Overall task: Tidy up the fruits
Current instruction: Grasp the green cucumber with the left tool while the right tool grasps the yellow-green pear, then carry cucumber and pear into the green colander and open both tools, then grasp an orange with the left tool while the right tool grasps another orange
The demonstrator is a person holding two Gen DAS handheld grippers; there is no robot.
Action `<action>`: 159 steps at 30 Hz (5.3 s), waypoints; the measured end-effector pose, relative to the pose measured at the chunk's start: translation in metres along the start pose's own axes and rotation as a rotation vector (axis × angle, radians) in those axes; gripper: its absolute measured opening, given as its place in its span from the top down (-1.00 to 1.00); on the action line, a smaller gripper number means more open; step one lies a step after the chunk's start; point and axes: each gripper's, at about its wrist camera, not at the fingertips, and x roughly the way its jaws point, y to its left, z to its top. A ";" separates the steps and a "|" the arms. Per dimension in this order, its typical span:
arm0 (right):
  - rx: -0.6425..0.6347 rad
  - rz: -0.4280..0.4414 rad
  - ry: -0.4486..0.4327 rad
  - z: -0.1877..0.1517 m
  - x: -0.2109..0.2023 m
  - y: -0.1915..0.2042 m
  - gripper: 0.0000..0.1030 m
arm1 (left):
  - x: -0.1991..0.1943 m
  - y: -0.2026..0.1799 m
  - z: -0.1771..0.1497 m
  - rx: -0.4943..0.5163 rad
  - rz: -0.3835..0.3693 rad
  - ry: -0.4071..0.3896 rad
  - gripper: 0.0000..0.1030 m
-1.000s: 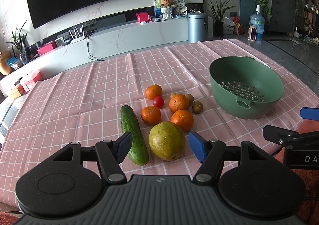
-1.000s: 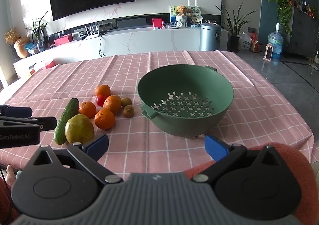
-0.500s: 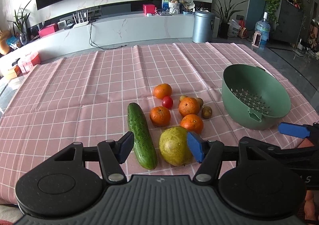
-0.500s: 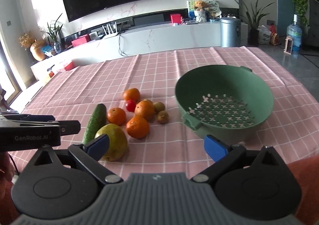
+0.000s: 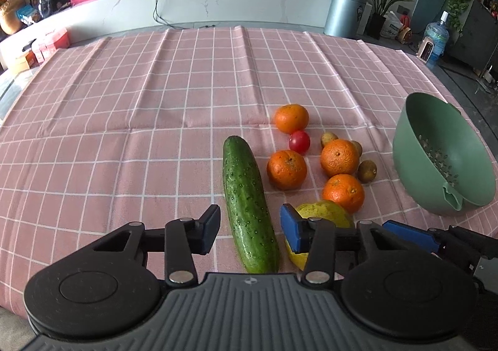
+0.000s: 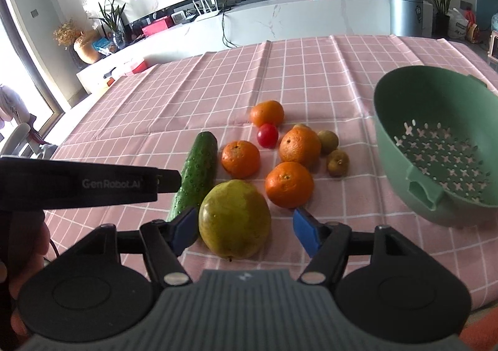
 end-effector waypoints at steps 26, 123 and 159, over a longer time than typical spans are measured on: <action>0.064 0.061 0.085 0.003 0.050 -0.006 -0.18 | 0.057 0.008 0.011 0.005 -0.051 0.111 -0.08; -0.201 -0.211 0.192 0.075 0.022 -0.184 -0.18 | 0.071 -0.199 0.094 0.372 -0.200 -0.004 0.18; -0.003 -0.239 -0.205 0.042 -0.086 -0.108 -0.55 | -0.052 -0.131 0.062 0.351 -0.138 -0.196 -0.12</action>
